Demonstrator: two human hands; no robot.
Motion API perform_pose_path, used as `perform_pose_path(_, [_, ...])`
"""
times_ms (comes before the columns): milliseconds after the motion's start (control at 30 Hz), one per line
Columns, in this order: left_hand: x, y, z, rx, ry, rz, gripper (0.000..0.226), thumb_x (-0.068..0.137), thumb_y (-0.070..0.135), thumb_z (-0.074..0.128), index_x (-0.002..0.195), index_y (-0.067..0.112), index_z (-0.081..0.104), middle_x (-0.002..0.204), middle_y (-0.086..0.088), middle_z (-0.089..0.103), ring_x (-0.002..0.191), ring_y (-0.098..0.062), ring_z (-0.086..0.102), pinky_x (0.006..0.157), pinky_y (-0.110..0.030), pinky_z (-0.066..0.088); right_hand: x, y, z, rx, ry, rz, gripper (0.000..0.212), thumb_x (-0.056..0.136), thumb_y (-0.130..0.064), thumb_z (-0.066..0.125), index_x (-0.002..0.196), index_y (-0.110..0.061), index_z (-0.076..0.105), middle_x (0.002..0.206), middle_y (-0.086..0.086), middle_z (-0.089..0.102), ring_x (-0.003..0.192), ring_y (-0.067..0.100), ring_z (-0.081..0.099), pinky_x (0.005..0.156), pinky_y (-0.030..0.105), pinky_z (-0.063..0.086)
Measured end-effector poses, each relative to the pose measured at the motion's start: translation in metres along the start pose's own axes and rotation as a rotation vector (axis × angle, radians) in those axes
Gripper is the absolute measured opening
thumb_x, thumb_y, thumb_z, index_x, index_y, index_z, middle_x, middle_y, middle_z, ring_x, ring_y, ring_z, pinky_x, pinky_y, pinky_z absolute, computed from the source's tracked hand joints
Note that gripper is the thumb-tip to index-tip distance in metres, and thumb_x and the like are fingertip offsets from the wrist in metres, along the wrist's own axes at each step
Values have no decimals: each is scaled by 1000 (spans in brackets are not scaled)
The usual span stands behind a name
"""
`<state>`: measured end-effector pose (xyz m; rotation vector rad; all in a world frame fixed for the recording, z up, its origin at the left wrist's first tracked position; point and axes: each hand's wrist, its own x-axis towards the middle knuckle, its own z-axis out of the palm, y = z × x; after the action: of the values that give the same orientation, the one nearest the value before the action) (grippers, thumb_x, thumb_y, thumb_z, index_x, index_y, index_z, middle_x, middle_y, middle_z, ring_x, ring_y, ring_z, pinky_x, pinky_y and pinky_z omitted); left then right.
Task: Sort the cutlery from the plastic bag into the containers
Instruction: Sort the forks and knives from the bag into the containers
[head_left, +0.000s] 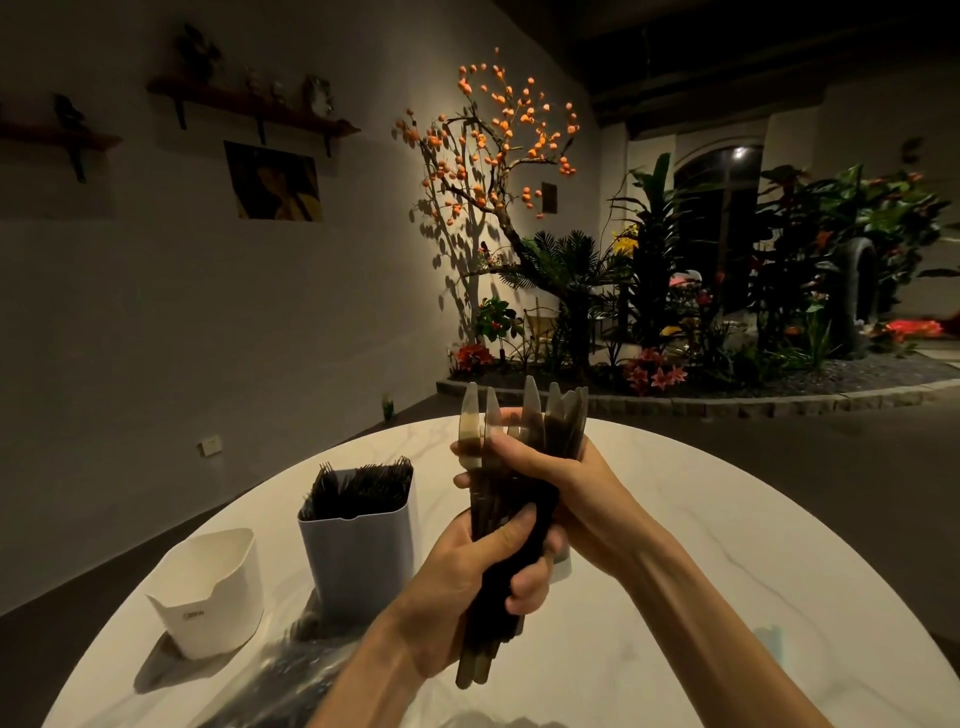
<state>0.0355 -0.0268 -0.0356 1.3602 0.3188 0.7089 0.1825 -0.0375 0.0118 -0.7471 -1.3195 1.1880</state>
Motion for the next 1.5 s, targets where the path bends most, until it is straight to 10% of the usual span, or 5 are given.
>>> perform_pose_path(433, [61, -72, -7, 826, 566, -378, 25, 85, -12, 64, 110, -9, 60, 98, -21, 66, 77, -15, 61, 102, -46, 52, 3, 63, 4, -232, 194, -143, 43, 82, -45, 79, 76, -6, 60, 58, 0, 51, 53, 11, 45, 53, 18, 40])
perform_pose_path(600, [81, -120, 25, 1544, 623, -931, 40, 64, -44, 37, 72, -6, 46, 65, -17, 45, 68, -41, 46, 105, -70, 39, -19, 129, -6, -263, 310, 150, 52, 70, -56, 86, 73, -12, 58, 59, -1, 55, 60, 15, 54, 60, 22, 47])
perform_pose_path(833, [46, -33, -19, 535, 289, -174, 56, 82, 6, 81, 130, 19, 55, 111, -9, 72, 105, -21, 70, 99, -41, 55, 46, 17, -28, 1, 319, -150, 40, 92, -26, 71, 60, -22, 47, 49, -10, 40, 41, 6, 34, 44, 20, 31])
perform_pose_path(1000, [70, 3, -63, 844, 687, 95, 18, 89, 9, 67, 100, 23, 66, 68, -2, 73, 65, -14, 73, 67, -35, 64, 128, -18, -54, -185, 439, -252, 35, 95, -31, 68, 68, -19, 48, 49, -13, 41, 42, 4, 36, 43, 16, 34])
perform_pose_path(1500, [58, 9, -80, 699, 646, 20, 13, 95, 12, 64, 103, 22, 65, 73, -7, 73, 64, -24, 73, 59, -33, 63, 140, 53, -62, -377, 380, 19, 28, 84, -30, 81, 103, -11, 73, 99, 1, 74, 102, 15, 68, 79, 21, 47])
